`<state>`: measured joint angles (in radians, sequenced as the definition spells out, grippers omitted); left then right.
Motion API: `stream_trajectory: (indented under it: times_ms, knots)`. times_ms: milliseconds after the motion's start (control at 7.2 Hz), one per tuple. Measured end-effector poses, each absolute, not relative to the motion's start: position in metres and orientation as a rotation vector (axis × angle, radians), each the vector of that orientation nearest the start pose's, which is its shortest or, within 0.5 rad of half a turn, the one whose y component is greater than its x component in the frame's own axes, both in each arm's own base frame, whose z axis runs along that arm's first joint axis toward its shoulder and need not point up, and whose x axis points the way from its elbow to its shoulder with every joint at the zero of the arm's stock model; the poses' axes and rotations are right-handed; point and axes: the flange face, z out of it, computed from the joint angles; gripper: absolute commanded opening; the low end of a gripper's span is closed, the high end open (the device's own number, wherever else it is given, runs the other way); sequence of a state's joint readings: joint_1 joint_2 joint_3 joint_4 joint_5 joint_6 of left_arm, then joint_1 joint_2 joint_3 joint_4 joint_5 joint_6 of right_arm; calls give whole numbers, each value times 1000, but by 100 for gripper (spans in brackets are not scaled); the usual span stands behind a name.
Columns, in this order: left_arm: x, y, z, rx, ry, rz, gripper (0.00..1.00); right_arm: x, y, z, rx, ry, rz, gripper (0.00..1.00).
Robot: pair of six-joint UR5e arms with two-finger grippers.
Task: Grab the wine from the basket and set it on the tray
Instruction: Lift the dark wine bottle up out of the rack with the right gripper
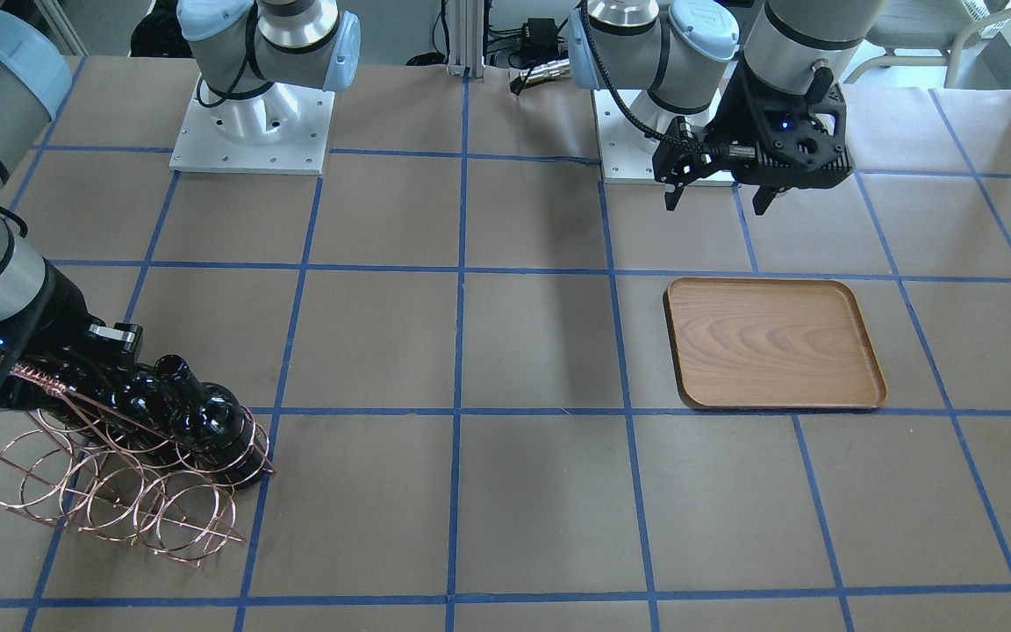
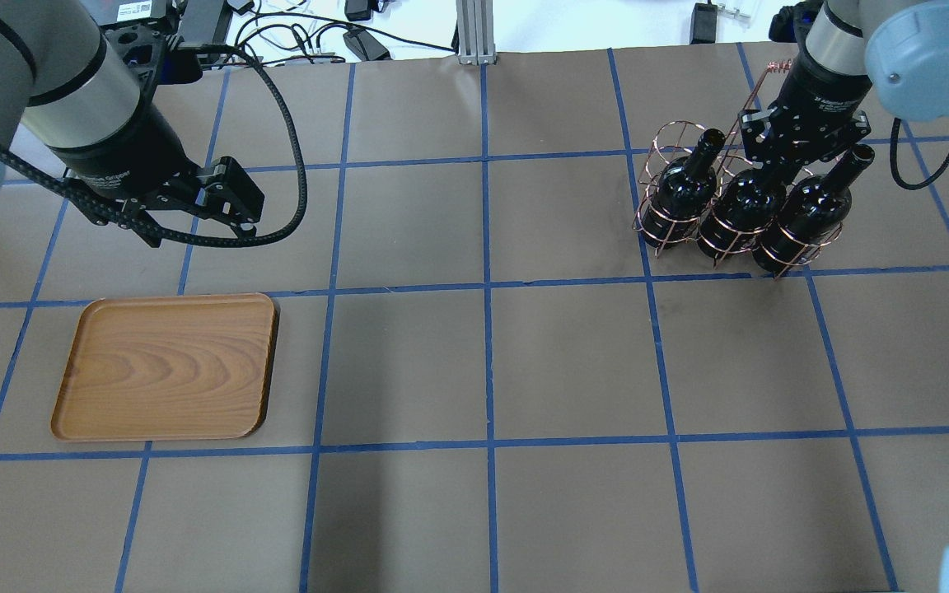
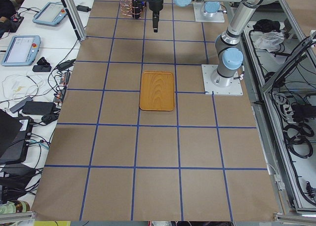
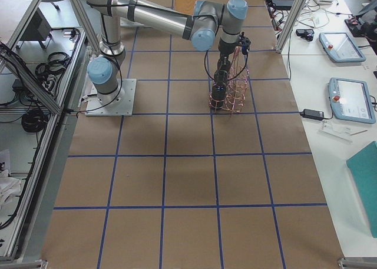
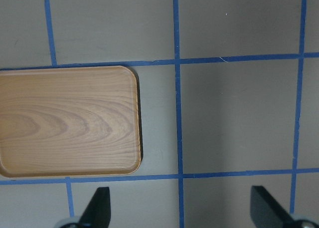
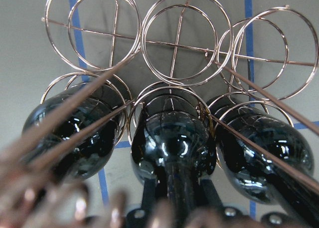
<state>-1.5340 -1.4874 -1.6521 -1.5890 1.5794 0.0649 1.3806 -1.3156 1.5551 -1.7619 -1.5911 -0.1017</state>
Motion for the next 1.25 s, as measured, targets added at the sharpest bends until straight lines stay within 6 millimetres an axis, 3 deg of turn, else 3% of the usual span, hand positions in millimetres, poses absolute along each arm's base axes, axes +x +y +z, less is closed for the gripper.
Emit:
stream_trajectory:
  times_ms: [278,417,556,694,972,1111,1250]
  knots:
    - [-116,-460,485,48,3133,25,100,19,-598,381,132,3152,61,20]
    - [-116,-460,485,49,3133,25,100,20,-597,395,125,3156,30,19]
    - [-116,-460,485,50,3133,24,100,23,-595,422,119,3158,5,18]
    - [-116,-460,485,49,3133,23,100,26,-586,461,113,3160,9,18]
    - [-115,-460,486,50,3132,21,100,39,-540,554,104,3174,25,18]
    - [-115,-460,486,50,3131,20,100,57,-512,583,116,3178,27,17]
    - [-115,-460,486,50,3130,19,100,84,-493,595,159,3176,33,17]
